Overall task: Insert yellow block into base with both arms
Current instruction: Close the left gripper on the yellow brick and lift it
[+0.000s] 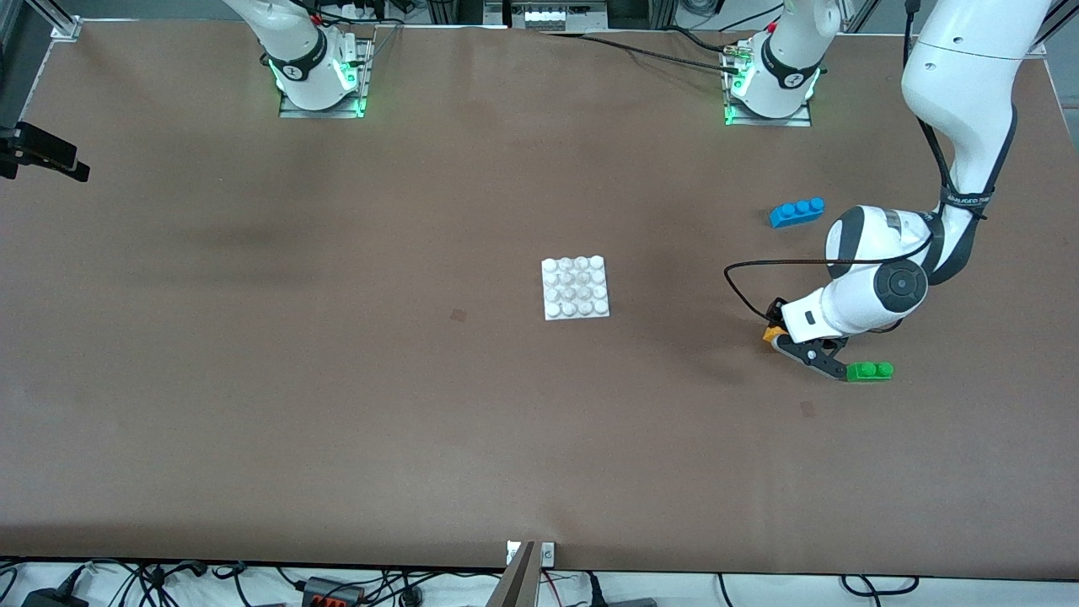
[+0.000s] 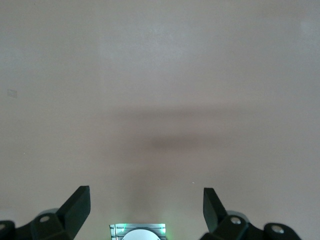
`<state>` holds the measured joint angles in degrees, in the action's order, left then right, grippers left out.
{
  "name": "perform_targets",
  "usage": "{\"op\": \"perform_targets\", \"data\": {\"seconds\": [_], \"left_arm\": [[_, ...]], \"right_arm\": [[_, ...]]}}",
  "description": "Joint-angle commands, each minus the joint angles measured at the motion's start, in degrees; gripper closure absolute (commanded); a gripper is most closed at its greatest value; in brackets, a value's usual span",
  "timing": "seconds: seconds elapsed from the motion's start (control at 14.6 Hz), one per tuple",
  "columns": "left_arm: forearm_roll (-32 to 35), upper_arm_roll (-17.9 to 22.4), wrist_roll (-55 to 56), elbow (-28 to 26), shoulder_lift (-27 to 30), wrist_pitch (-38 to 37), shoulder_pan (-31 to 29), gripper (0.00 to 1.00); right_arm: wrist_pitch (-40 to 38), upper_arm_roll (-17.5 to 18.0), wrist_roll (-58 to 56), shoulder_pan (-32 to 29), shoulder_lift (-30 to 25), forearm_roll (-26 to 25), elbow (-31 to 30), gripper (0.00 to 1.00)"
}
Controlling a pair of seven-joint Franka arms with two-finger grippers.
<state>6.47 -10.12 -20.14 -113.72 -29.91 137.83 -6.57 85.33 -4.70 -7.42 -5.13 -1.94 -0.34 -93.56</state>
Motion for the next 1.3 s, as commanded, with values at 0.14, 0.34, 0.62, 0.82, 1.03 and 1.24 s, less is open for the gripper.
{"op": "perform_targets", "data": {"seconds": [0.14,0.34,0.62,0.82,1.03,1.24], "left_arm": [[1.18,-0.25,-2.62,-0.1,0.38,0.77,-1.34,0.36],[1.09,-0.25,-2.62,0.16,0.91,0.42,-1.34,0.37],[1.09,-0.34,-2.45,1.82,2.57,-2.55,-1.07,0.4],[0.04,-2.34,-1.84,7.62,2.49,-12.2,-0.81,0.44],[-3.47,-4.63,3.41,12.55,2.4,-19.07,0.24,0.49],[-3.66,-9.55,21.03,17.64,1.53,-23.03,3.83,0.51]], "right_arm": [[-0.08,0.13,0.13,-0.58,0.62,-0.27,1.27,0.0],[1.42,0.39,0.13,-0.23,0.62,-0.36,1.27,0.0],[0.71,0.21,0.13,-0.4,0.62,-0.36,1.27,0.0],[1.77,0.21,0.13,-0.4,0.71,-0.27,1.27,0.0],[0.9,0.21,0.13,-0.49,0.36,-0.36,1.1,0.0],[2.03,0.21,0.13,-0.67,0.8,-0.1,1.19,0.0]]}}
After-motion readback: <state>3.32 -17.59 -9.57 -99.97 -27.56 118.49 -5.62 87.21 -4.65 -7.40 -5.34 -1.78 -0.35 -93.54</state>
